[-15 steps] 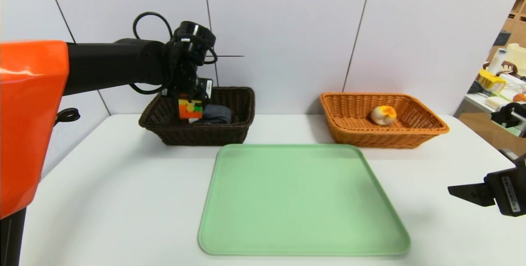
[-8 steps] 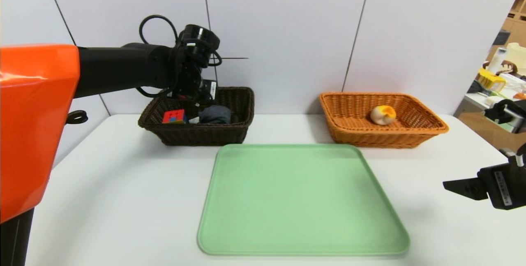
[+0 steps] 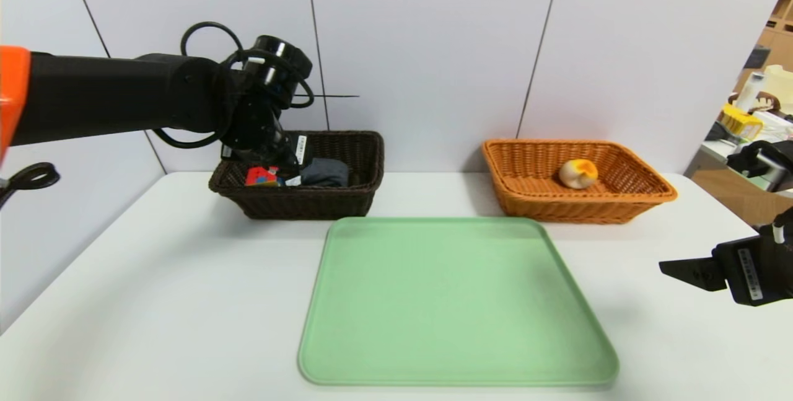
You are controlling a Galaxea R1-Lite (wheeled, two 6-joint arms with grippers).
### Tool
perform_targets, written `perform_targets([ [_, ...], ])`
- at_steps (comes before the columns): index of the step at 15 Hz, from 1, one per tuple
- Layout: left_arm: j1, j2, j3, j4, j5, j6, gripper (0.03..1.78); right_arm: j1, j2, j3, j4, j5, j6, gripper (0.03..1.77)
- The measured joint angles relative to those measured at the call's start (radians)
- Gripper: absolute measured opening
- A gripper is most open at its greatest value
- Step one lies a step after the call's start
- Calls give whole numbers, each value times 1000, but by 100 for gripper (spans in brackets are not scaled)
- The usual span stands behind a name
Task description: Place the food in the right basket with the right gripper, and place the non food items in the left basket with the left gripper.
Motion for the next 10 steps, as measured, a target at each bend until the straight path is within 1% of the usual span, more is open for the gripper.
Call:
perform_targets([
  [2,-3,-90,102,-1,-19,-4,164,1,-25,12,4,1,1,170],
  [5,-2,-238,224,-2,-28,-27,166,-1,-81,53,8,1,3,170],
  [10,0,-444,347,-1,-21,-33,167,-12,-182,91,-1,-14,2,170],
])
